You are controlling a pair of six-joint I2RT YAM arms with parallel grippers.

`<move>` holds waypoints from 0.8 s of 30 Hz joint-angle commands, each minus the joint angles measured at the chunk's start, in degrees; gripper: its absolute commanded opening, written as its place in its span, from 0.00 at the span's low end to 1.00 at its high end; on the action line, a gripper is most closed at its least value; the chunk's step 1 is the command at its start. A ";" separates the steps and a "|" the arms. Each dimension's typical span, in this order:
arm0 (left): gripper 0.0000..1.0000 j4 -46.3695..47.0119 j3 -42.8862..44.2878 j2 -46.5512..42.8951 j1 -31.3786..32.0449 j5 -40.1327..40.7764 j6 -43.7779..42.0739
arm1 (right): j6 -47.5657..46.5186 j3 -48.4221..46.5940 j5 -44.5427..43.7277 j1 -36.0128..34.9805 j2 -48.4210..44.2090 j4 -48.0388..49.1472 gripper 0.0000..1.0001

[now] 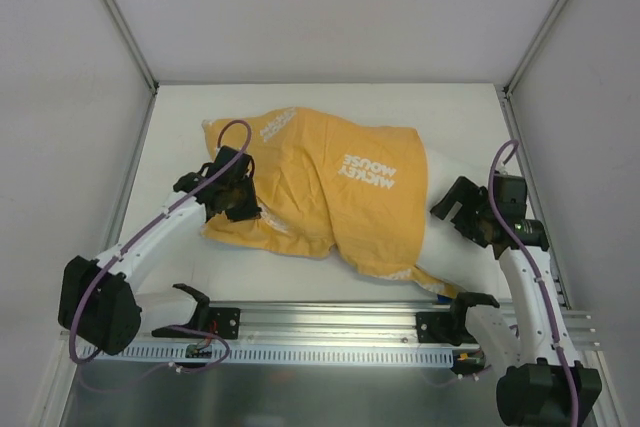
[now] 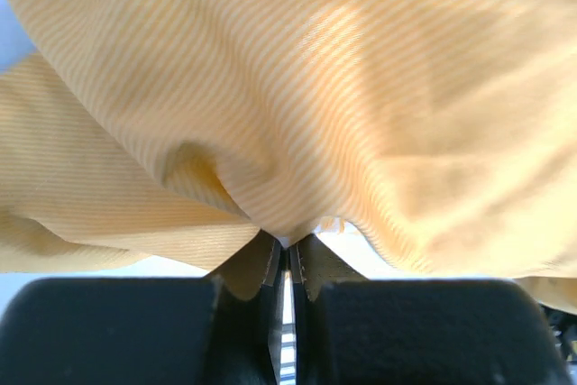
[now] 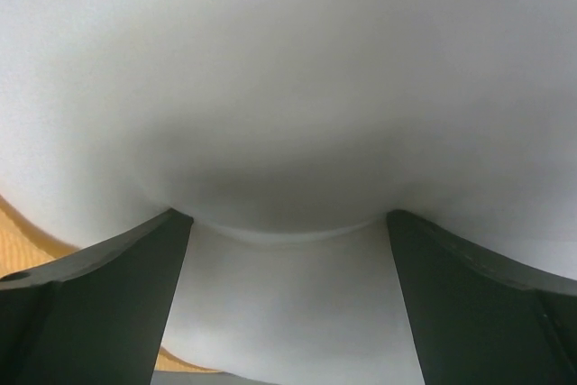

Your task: Remove the pillowcase from the pillow

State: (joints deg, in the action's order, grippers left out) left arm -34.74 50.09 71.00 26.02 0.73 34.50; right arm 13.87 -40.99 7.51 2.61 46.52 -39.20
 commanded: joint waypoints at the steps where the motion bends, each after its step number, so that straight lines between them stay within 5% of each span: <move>1: 0.00 -0.15 2.47 -4.99 -2.81 -2.40 0.39 | -0.08 4.24 2.33 -2.52 2.78 -1.16 0.96; 3: 0.00 -0.32 2.65 -6.13 -3.95 -2.75 0.48 | 1.15 5.22 2.69 -3.83 2.61 0.60 0.79; 4: 0.00 -0.76 2.74 -6.49 -4.66 -3.10 0.74 | 1.94 5.48 3.04 -4.02 2.61 0.96 0.41; 5: 0.00 -0.85 2.82 -6.84 -6.49 -3.54 0.92 | 2.13 5.05 3.04 -4.11 2.52 1.23 0.21; 7: 0.00 -0.94 3.00 -8.07 -8.52 -4.86 1.01 | 1.95 3.21 1.21 -4.19 2.61 0.45 0.01; 11: 0.00 -3.21 7.63 -9.74 -15.02 -12.15 -1.01 | 1.60 -10.10 -4.42 -4.02 3.31 -3.68 0.01; 17: 0.00 -11.47 20.83 -12.72 -19.33 -7.86 -3.56 | 1.69 -31.93 -11.80 -3.67 3.84 -12.12 0.01; 20: 0.00 -12.80 24.00 -13.00 -27.66 -8.29 -4.62 | 1.34 -39.85 -15.50 -2.35 3.66 -14.32 0.01; 24: 0.00 -13.42 23.92 -12.64 -43.65 -18.53 -3.04 | 0.11 -41.63 -14.20 4.31 3.92 -15.29 0.01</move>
State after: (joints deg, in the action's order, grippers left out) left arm -45.41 73.10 58.04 -10.26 -12.32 31.94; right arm 15.29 -80.03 -2.79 2.83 51.09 -54.17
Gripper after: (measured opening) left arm 0.007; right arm 0.053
